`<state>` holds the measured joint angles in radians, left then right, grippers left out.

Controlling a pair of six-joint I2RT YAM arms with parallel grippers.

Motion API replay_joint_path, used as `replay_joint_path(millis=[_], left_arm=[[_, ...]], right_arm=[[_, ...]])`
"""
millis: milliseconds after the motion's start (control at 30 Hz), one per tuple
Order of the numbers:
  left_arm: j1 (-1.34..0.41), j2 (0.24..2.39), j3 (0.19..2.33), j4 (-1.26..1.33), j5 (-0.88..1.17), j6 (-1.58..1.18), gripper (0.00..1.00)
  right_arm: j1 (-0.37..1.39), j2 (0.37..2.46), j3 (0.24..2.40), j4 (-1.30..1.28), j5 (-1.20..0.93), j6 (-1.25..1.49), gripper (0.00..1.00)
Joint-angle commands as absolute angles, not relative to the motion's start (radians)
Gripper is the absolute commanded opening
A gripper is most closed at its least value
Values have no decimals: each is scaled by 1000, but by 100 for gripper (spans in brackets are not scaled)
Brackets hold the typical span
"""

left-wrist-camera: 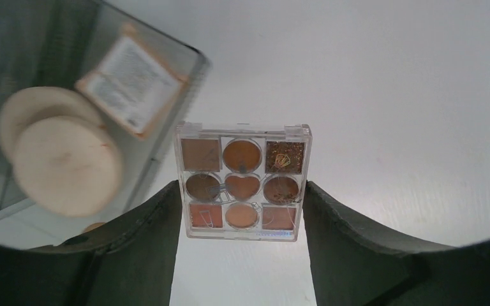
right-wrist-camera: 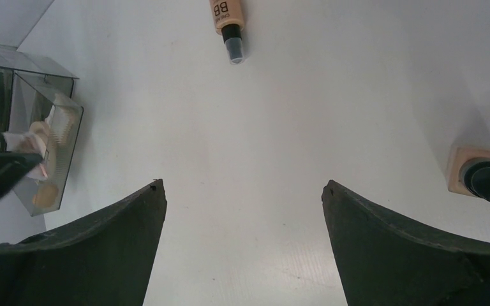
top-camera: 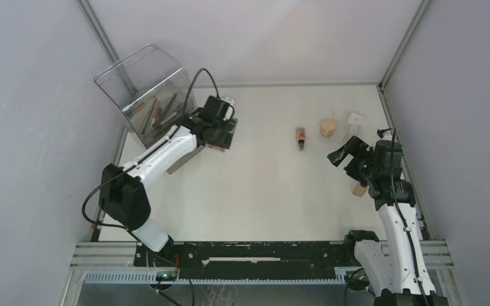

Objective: Organize the makeup
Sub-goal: Place the makeup in the drawer.

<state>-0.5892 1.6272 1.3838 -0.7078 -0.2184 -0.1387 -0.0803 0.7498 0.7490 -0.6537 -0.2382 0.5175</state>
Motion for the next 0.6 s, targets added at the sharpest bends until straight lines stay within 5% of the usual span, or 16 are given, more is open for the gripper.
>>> replay_joint_path(millis=[0,567], left_arm=[[-502,1568,1474,-709,-301,-223,59],[-331,1786,1602,-683,-425,-375,70]], right_arm=[[-84,744,752,-617,-235,493,98],[-84,724,739,-629,-250,499,98]])
